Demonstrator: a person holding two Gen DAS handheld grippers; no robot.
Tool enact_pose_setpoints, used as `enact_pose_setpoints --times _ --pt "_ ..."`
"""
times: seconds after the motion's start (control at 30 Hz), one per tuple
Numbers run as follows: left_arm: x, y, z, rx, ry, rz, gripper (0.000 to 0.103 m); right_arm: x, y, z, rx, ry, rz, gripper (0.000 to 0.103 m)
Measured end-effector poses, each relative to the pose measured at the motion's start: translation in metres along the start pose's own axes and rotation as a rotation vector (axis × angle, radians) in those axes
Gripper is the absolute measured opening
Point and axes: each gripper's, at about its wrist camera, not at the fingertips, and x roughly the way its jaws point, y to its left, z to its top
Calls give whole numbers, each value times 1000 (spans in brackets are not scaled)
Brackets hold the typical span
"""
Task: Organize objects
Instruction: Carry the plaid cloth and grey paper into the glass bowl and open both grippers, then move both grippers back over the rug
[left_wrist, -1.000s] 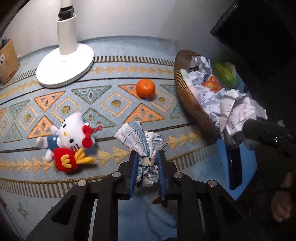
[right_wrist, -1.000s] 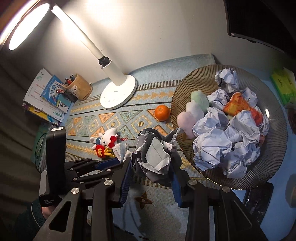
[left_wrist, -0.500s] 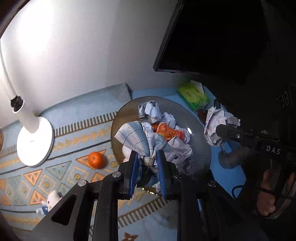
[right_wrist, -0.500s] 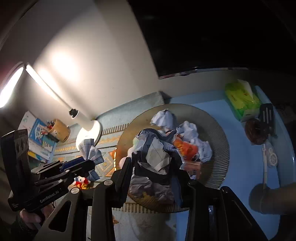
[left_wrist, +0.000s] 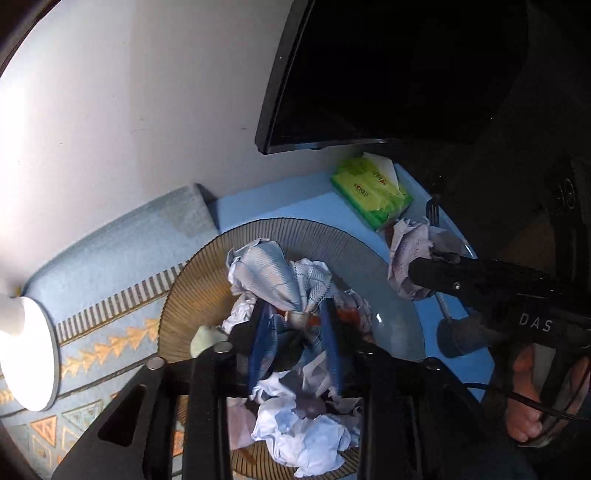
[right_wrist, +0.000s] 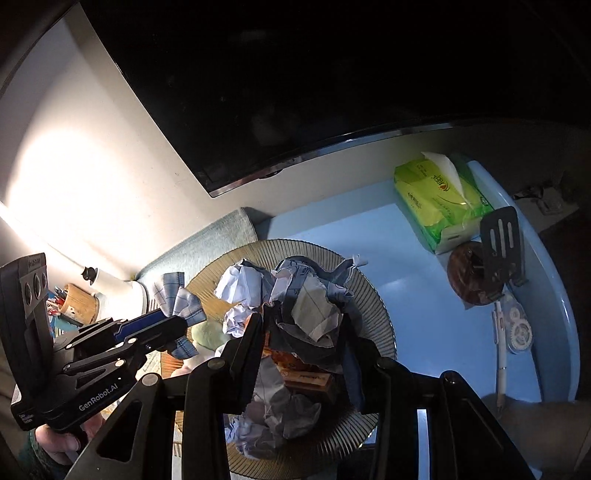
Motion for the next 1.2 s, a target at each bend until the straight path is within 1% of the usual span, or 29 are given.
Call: enact_pose_setpoints --times 0.03,0.07,0.1,0.17,0.3,0.43,0.57,0.63,0.7,0.83,0.9,1.03,1.13,1.2 --pt "4 1 1 -6 3 0 53 4 1 2 -6 1 -10 43" --pt "7 3 2 -19 12 10 75 8 0 3 -5 6 -24 54" --pt "9 7 0 -35 10 14 83 12 -1 5 2 9 -24 61" --pt "12 14 -4 -66 15 8 83 16 -6 6 17 12 -15 61" --pt "9 27 -20 -115 39 17 83 21 -17 3 34 32 -36 62" --pt "-8 37 -38 -156 27 49 83 21 -27 -3 76 46 -27 62" --pt "-37 54 -58 -198 -2 76 83 14 -25 -9 85 46 -11 62" --pt "-57 63 -67 -206 -29 82 82 8 -19 -12 70 40 -5 62" --pt "-79 75 -76 -231 -61 124 82 3 -11 -16 53 33 2 63" --pt "-120 104 -97 -323 -115 185 83 -3 6 -26 29 38 24 63" --pt "-135 120 -110 -370 -124 209 83 -4 15 -32 16 45 33 63" --pt "-158 147 -138 -432 -137 301 83 -5 37 -44 -8 67 65 63" --pt "-170 171 -157 -507 -138 301 83 -3 55 -52 -42 78 69 63" --pt "-177 181 -167 -533 -144 295 83 -1 65 -57 -56 87 76 63"
